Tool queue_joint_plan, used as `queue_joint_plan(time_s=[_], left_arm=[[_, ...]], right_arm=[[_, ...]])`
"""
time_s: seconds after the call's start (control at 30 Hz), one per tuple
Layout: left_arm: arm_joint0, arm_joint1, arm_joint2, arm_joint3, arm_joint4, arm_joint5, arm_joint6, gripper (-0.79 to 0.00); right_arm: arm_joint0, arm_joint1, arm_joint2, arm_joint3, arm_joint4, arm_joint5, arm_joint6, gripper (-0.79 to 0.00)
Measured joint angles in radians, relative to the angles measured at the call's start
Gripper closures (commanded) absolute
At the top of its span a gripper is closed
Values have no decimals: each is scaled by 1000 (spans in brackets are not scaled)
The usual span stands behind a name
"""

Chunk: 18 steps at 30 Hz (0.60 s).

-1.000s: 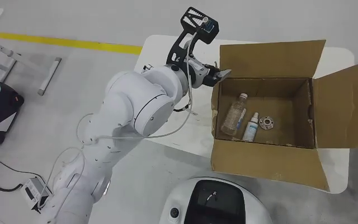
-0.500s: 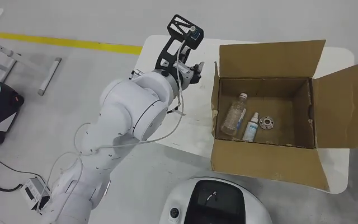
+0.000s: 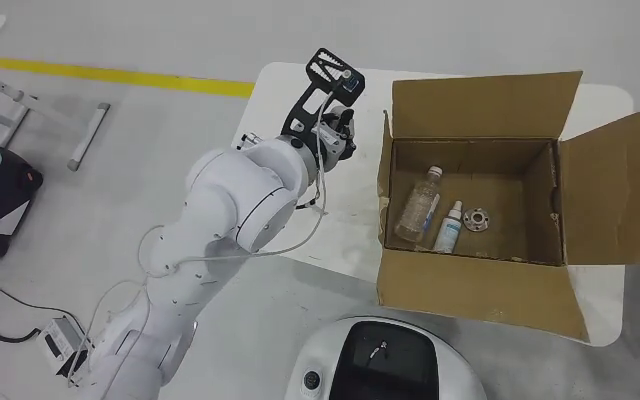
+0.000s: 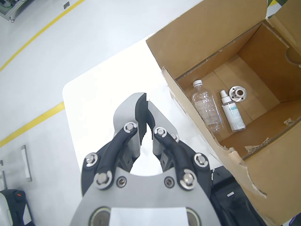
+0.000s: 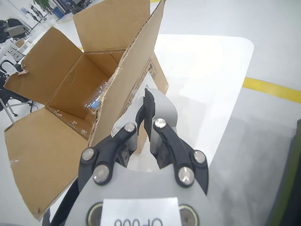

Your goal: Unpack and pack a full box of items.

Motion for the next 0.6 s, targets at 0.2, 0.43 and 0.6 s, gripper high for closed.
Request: queue_joint_plan(time_s=[0.2, 0.43, 0.6], left_arm=[[81, 12, -40, -31, -15, -76, -44, 0], [160, 16, -57, -73, -34, -87, -37, 0], [163, 14, -48, -61, -62, -103, -4, 0]], right_arm=[[41, -10, -114, 43, -40, -19, -103, 0], [82, -17, -214, 2, -33, -69, -124, 0], [110, -22, -303, 16, -45, -74, -68, 0]])
